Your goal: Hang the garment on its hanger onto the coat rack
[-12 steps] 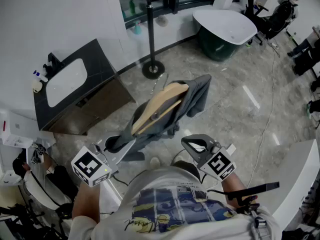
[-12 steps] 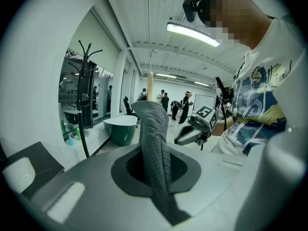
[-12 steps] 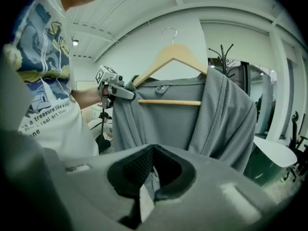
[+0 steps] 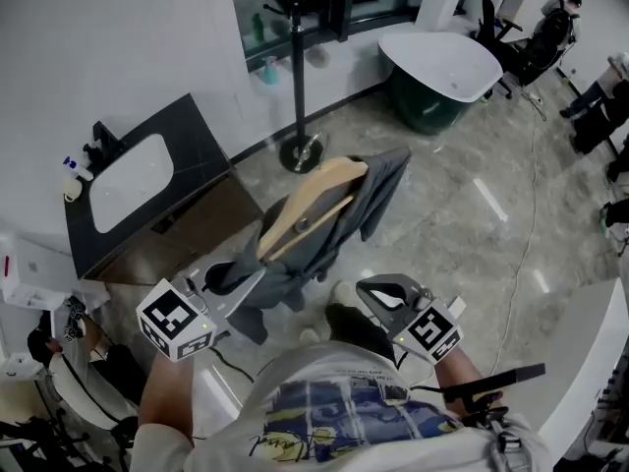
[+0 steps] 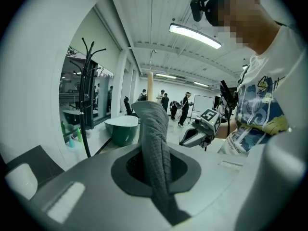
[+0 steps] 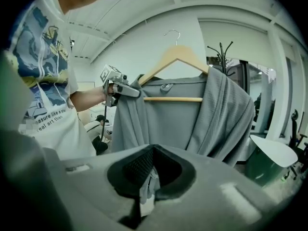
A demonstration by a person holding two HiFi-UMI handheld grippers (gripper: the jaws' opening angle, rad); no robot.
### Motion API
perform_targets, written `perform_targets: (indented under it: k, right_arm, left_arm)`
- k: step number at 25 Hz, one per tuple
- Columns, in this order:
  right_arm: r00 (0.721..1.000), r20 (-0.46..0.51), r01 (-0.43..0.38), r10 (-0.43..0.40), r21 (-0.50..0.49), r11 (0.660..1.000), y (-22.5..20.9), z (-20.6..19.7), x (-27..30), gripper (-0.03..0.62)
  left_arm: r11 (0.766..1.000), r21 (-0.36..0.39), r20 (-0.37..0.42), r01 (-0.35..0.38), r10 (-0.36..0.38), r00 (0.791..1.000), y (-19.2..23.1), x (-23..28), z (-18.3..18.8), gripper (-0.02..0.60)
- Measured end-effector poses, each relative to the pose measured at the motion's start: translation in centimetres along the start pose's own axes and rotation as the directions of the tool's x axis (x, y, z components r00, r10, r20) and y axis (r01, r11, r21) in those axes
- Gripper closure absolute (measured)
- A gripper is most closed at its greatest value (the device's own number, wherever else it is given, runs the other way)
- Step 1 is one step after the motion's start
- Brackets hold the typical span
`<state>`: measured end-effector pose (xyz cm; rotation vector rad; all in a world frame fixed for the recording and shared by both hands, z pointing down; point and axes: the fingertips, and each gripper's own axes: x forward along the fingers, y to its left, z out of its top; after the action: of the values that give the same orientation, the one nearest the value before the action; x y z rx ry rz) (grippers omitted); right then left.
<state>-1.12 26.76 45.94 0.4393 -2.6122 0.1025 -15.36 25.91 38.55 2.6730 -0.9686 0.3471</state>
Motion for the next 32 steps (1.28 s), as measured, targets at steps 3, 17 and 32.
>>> perform_targets:
  k: [3, 17, 32]
  right_arm:
    - [1.000, 0.016, -0.004, 0.003, 0.004, 1.000, -3.2, 0.3, 1.3, 0.592]
    - [0.998, 0.032, -0.061, 0.061, -0.010, 0.998, -24.6, 0.6, 5.2, 0.583]
    - [0.990, 0.090, 0.105, -0.112, 0.076, 0.992, -43.2, 4.8, 10.7, 0.556]
  left_arm:
    - [1.000, 0.003, -0.008, -0.004, 0.004, 1.000, 2.7, 1.6, 1.9, 0.568]
    - [0.998, 0.066, 0.029, 0.000, -0.002, 1.000, 17.5, 17.5, 14.0, 0.568]
    - [0.996, 0.090, 0.036, 0.027, -0.030, 0.999, 38.8, 32.2, 26.7, 0.568]
